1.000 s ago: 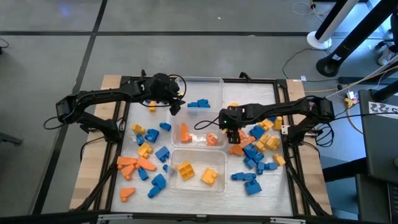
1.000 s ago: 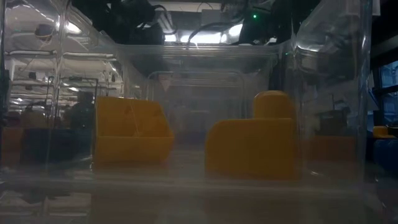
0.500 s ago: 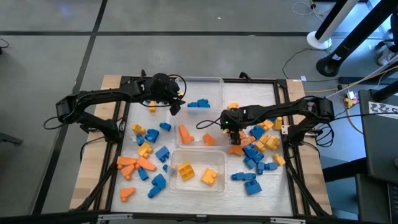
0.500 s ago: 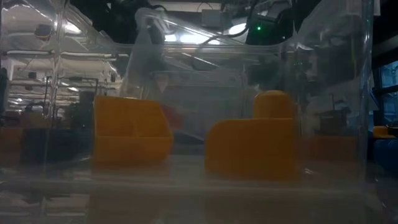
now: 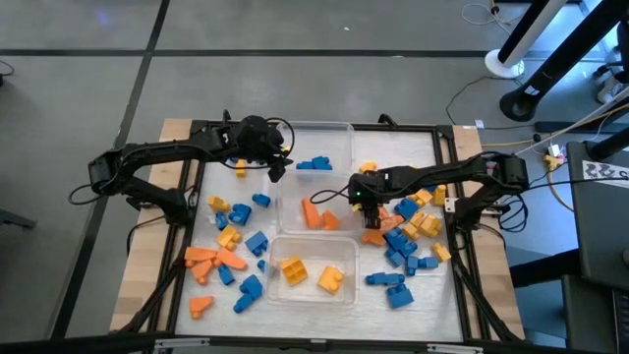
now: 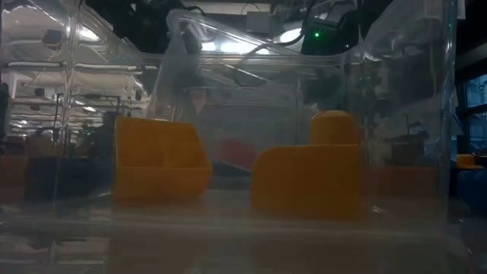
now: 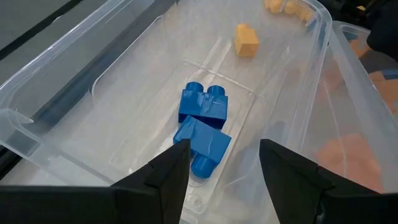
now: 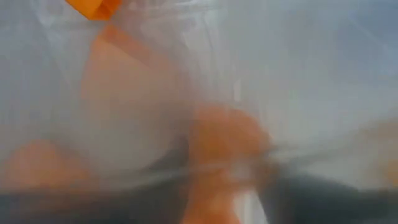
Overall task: Sort blocks
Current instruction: Put the orange game piece into the middle transparent bin
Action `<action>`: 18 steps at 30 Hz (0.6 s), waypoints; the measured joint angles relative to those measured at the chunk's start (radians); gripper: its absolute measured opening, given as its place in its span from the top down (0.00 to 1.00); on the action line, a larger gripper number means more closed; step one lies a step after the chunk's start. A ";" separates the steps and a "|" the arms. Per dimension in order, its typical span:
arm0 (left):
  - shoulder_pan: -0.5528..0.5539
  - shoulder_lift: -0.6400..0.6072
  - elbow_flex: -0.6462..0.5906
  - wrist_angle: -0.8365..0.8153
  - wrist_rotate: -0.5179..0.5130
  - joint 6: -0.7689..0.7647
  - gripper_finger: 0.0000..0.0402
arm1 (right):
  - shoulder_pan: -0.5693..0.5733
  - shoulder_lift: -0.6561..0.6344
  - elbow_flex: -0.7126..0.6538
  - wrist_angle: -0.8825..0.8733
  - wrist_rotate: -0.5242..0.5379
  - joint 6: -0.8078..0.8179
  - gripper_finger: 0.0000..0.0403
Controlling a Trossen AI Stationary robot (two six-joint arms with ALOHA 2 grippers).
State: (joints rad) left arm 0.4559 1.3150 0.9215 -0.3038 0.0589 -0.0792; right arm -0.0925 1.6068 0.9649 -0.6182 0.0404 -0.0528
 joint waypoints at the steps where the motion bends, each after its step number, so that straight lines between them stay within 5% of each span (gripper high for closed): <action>1: 0.000 0.000 0.000 0.000 0.000 0.000 0.55 | 0.000 -0.001 0.000 0.000 -0.006 0.000 0.64; 18: 0.000 0.000 0.000 0.000 0.000 0.000 0.55 | 0.000 -0.001 0.094 -0.156 -0.136 -0.006 0.65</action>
State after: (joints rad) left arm 0.4561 1.3151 0.9215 -0.3035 0.0586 -0.0788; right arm -0.0921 1.6058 1.0587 -0.7739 -0.0958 -0.0590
